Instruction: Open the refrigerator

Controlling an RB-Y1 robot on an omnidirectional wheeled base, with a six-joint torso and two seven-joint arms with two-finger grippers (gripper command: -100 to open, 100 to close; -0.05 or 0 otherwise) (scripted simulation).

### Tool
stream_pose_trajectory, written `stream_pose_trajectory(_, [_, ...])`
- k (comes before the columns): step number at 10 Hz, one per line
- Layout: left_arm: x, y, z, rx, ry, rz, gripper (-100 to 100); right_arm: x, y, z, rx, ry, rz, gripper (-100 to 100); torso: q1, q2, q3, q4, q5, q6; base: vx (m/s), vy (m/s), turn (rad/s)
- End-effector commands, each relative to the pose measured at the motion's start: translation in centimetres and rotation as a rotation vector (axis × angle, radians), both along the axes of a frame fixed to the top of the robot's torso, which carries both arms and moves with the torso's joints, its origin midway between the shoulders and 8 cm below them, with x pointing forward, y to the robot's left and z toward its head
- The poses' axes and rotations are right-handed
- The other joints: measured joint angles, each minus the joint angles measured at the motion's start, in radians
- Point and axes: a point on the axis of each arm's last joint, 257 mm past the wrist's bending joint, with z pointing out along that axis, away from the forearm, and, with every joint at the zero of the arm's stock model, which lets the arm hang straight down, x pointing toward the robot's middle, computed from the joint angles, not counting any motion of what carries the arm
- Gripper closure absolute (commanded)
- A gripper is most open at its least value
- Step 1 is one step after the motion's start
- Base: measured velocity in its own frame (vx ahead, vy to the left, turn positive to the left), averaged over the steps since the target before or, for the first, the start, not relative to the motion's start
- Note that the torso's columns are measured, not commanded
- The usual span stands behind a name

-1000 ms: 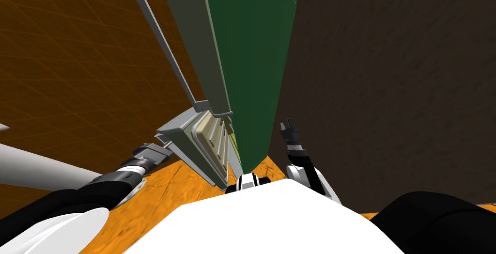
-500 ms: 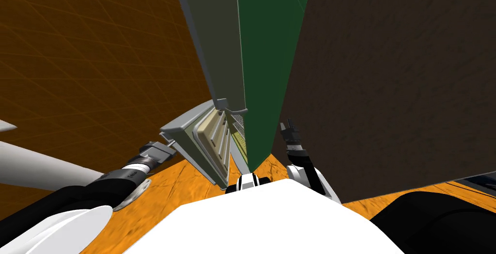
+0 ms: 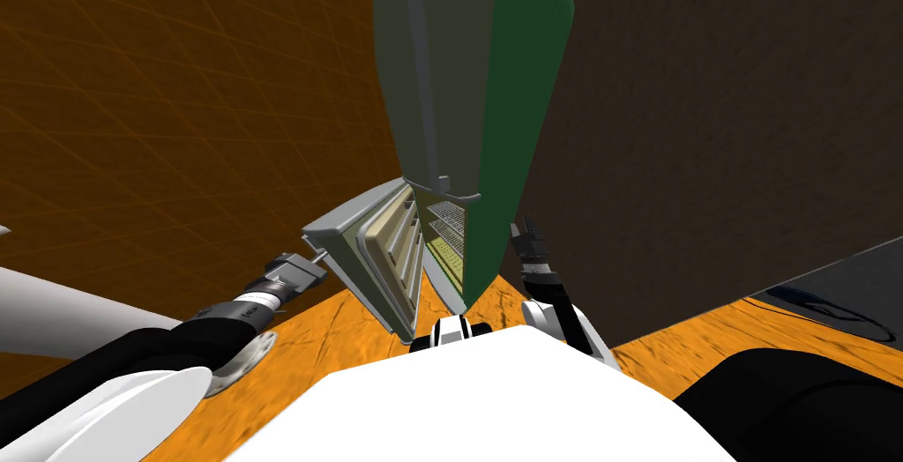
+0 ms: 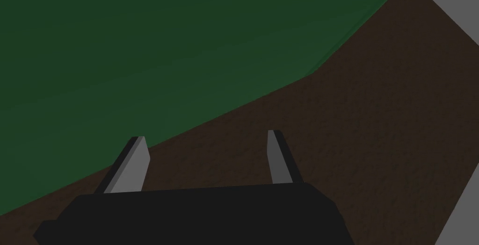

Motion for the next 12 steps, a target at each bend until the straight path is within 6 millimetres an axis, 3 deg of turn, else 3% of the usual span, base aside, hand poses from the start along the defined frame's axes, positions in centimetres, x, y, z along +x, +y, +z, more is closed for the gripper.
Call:
stream_pose_trajectory(1, [0.5, 0.9, -1.5, -0.021, 0.02, 0.013, -100, 0.0, 0.0, 0.0, 0.0, 0.0, 0.0, 0, 0.002, 0.0, 0.0, 0.001, -0.001, -0.002, -0.006, 0.027, -0.021])
stream_pose_trajectory(4, [1.4, 0.0, -1.4, -0.02, 0.003, -0.013, -100, 0.0, 0.0, 0.0, 0.0, 0.0, 0.0, 0, 0.01, -0.005, -0.002, -0.005, 0.007, 0.007, -0.014, 0.078, -0.048])
stream_pose_trajectory(10, [2.1, -1.8, -0.7, -0.021, -0.016, -0.069, -100, 0.0, 0.0, 0.0, 0.0, 0.0, 0.0, 0, -0.006, -0.006, -0.004, -0.004, 0.0, 0.012, -0.016, 0.128, -0.061])
stream_pose_trajectory(11, [1.9, -3.1, 0.6, -0.007, -0.038, -0.099, -100, 0.0, 0.0, 0.0, 0.0, 0.0, 0.0, 0, -0.008, -0.007, -0.004, -0.004, -0.001, 0.014, -0.007, 0.07, -0.03])
stream_pose_trajectory(12, [1.9, -3.1, 0.6, -0.007, -0.038, -0.099, -100, 0.0, 0.0, 0.0, 0.0, 0.0, 0.0, 0, -0.012, -0.005, -0.004, -0.003, -0.003, 0.016, -0.006, 0.063, -0.027])
